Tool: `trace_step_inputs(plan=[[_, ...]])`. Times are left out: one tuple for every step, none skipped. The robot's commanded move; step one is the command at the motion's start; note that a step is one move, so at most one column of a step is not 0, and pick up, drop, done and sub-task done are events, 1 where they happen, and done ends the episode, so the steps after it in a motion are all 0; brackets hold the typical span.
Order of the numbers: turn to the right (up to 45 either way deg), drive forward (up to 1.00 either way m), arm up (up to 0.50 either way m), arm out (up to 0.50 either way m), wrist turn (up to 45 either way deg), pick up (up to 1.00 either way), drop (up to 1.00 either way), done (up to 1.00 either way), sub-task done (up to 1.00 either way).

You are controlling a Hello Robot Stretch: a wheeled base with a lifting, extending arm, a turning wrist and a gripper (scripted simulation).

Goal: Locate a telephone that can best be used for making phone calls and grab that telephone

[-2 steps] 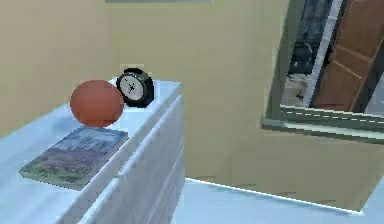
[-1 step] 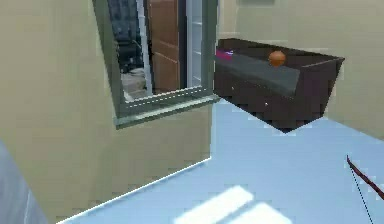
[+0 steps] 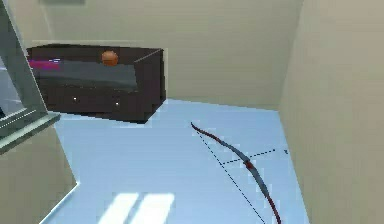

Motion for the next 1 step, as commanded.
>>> trace_step_inputs(plan=[[12.0,0.0,0.0,0.0,0.0,0.0,0.0,0.0,0.0]])
